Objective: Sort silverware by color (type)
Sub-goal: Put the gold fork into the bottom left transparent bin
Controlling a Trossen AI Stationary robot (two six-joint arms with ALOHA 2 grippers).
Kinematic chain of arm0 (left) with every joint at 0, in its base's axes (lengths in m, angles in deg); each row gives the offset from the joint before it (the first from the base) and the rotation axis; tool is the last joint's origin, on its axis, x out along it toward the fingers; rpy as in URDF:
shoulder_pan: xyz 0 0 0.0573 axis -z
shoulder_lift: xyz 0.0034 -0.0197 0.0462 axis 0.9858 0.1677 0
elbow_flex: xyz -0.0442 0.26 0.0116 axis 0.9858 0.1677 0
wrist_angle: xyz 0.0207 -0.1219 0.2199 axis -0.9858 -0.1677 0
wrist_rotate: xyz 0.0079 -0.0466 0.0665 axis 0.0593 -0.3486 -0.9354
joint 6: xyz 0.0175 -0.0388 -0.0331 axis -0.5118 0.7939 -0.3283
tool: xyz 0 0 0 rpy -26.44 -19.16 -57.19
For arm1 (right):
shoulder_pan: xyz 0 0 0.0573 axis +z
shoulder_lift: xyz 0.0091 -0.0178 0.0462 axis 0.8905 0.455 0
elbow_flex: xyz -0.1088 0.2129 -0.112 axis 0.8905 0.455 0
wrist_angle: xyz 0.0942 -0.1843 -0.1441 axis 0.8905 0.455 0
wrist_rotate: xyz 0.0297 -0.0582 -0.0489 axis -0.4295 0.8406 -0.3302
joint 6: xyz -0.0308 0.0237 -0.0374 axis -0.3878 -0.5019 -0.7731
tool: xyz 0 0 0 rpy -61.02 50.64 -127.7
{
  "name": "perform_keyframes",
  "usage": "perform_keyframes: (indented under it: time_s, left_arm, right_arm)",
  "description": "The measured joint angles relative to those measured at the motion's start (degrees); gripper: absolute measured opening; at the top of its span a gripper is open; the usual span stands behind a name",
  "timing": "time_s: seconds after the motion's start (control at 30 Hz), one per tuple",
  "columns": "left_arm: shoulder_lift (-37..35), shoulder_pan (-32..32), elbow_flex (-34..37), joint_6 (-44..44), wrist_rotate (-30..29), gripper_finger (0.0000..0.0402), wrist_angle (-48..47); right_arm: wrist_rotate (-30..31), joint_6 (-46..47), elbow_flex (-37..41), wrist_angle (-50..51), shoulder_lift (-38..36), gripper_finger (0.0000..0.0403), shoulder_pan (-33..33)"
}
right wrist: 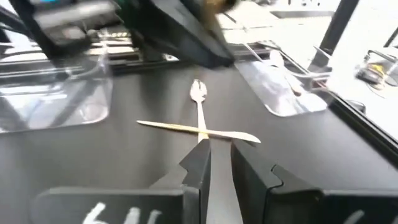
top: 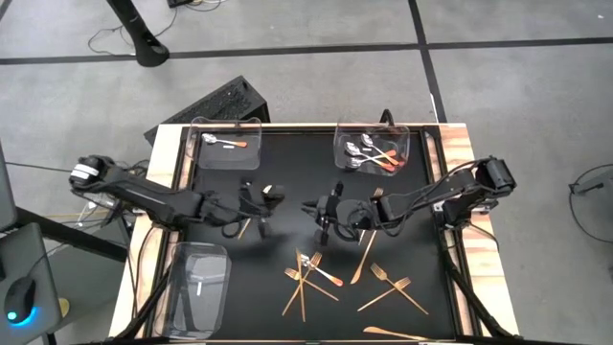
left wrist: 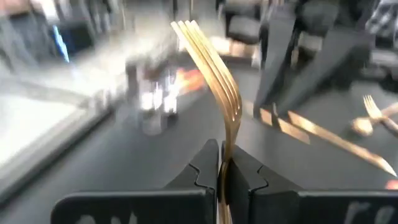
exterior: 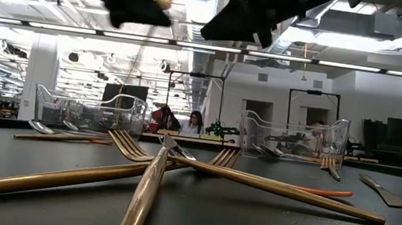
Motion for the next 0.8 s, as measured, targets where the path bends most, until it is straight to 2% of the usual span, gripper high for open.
perform_keyframes:
  time_s: [0.1, 0.23, 0.3, 0.4, 0.5, 0.57, 0.7, 0.8]
  left_arm:
    - [-6.3, 1.4, -4.0, 12.4, 1.7, 0.0, -19.7]
    - [-12.0, 4.1, -6.7, 24.7, 1.3, 0.0, -34.9]
    - [-14.2, 5.7, -6.8, 31.2, 1.7, 0.0, -39.0]
    - [-16.6, 8.4, -6.7, 41.7, 6.2, 0.0, -42.7]
    - [-17.2, 13.9, -5.9, 51.3, 11.5, 0.0, -44.5]
    - [-17.0, 18.4, -5.9, 59.0, 12.8, 0.0, -47.5]
    - [-14.4, 30.3, -5.9, 77.4, 11.0, 0.0, -53.8]
    - [-10.4, 39.8, -5.9, 89.7, 9.0, 0.0, -54.6]
  right_arm:
    - [0.0, -0.1, 0.0, 0.7, 0.0, 0.0087, -0.5]
    - [0.0, 0.4, 0.0, 0.3, 0.0, 0.0087, -1.8]
    - [0.0, 1.2, 0.0, 1.0, 0.0, 0.0087, -2.2]
    - [0.0, 1.4, 0.0, 3.3, 0.0, 0.0087, -1.8]
    - [-0.1, 1.6, 0.0, 6.0, 0.0, 0.0087, -1.5]
    - [-0.1, 2.6, 0.0, 6.6, 0.0, 0.0088, -1.4]
    - [-0.1, 2.9, 0.0, 6.6, 0.0, 0.0088, -1.2]
    - [-0.1, 2.9, 0.0, 7.3, 0.0, 0.0088, -0.8]
